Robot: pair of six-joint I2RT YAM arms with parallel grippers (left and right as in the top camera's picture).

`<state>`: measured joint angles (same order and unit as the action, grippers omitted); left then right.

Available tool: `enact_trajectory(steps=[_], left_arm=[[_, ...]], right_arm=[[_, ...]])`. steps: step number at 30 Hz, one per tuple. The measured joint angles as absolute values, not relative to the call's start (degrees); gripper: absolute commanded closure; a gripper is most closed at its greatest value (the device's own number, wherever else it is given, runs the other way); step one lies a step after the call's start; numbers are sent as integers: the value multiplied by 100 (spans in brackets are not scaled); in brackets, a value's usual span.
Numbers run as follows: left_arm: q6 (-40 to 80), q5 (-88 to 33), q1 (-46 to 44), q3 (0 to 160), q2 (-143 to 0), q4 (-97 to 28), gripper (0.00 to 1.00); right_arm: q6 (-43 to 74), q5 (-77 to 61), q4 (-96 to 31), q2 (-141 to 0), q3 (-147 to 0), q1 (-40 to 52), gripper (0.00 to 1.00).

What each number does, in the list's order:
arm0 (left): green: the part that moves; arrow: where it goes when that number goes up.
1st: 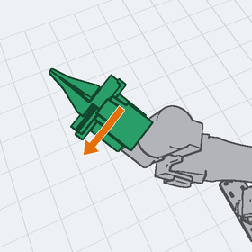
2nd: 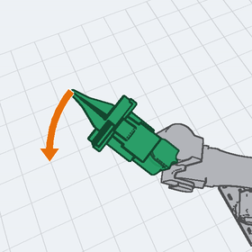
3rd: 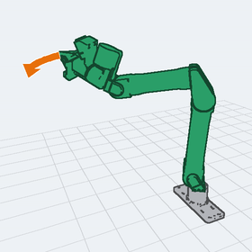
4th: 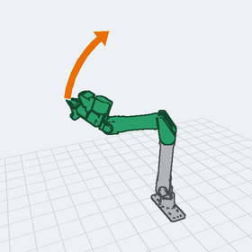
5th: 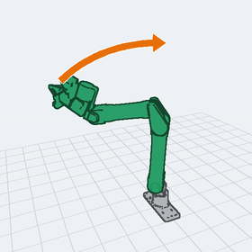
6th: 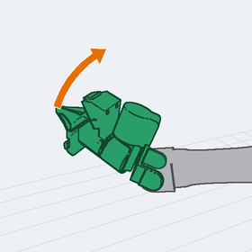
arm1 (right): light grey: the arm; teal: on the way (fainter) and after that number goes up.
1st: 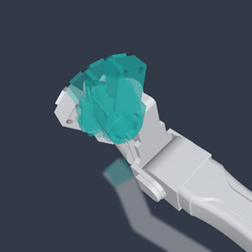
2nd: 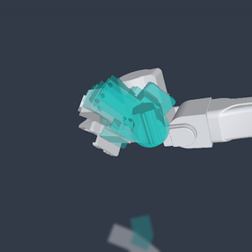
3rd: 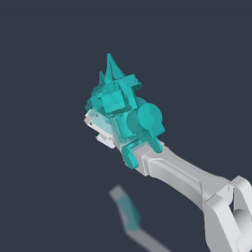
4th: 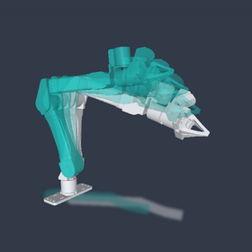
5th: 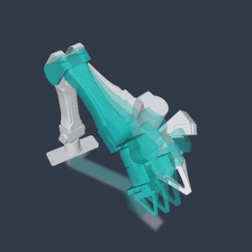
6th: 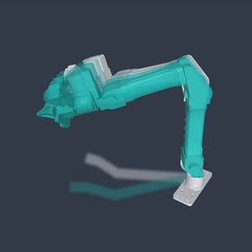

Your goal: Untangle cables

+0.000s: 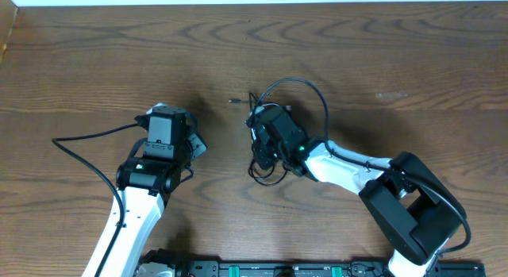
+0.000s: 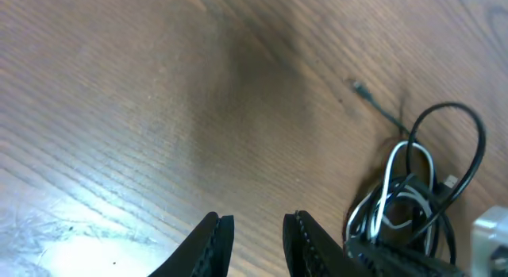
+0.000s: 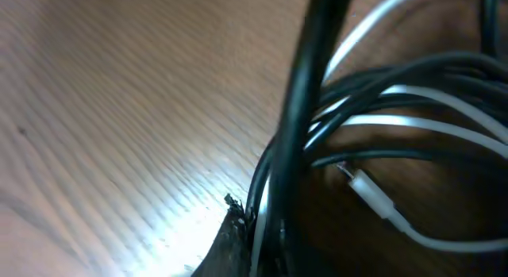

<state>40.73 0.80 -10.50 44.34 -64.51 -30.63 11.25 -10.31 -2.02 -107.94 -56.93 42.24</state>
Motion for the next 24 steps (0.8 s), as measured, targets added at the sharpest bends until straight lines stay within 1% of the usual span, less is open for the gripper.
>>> enact_trajectory(steps=[1, 2, 3, 5, 7, 8, 11, 12, 13, 15, 16, 17, 19, 24], left_arm=[[4073, 73, -1050, 4434, -6451, -3094, 78], [4073, -5, -1050, 4434, -6451, -3094, 85], [4075, -183, -1048, 4434, -6451, -3085, 86], [3997, -626, -1048, 4434, -6451, -2967, 86], [3682, -1341, -1050, 4434, -6451, -2674, 86], [3610, -1503, -1050, 4434, -6451, -2628, 86], [3262, -2425, -1050, 4434, -6451, -2366, 86], [3216, -2569, -1050, 4434, -6451, -2353, 86], [3153, -2738, -1050, 4434, -6451, -2353, 85], [3103, -2921, -1068, 4434, -6451, -2344, 85], [3072, -3030, -1098, 4434, -6451, -2338, 85], [3055, -3061, -1122, 4434, -6451, -2333, 84], [3017, -3124, -1214, 4434, -6451, -2279, 84], [2993, -3166, -1435, 4434, -6451, -2071, 83]], right_arm=[[1170, -1111, -279, -10766, -5784, 4224, 99], [1260, -1229, -628, -10665, -5940, 4215, 99], [1354, -1347, -832, -10438, -6069, 4206, 99], [1518, -1463, -1238, -9992, -6322, 4156, 99], [1787, -1544, -1352, -9395, -6508, 4080, 99], [1942, -1575, -1393, -9170, -6582, 4045, 99], [2401, -1614, -1494, -8707, -6665, 3938, 99], [2545, -1621, -1520, -8650, -6665, 3898, 98], [2705, -1629, -1540, -8637, -6665, 3863, 94], [3022, -1629, -1601, -8676, -6665, 3765, 92], [3186, -1623, -1634, -8691, -6663, 3708, 87], [3288, -1625, -1638, -8691, -6663, 3693, 89], [3382, -1627, -1634, -8691, -6663, 3691, 99], [3503, -1636, -1627, -8691, -6663, 3691, 99]])
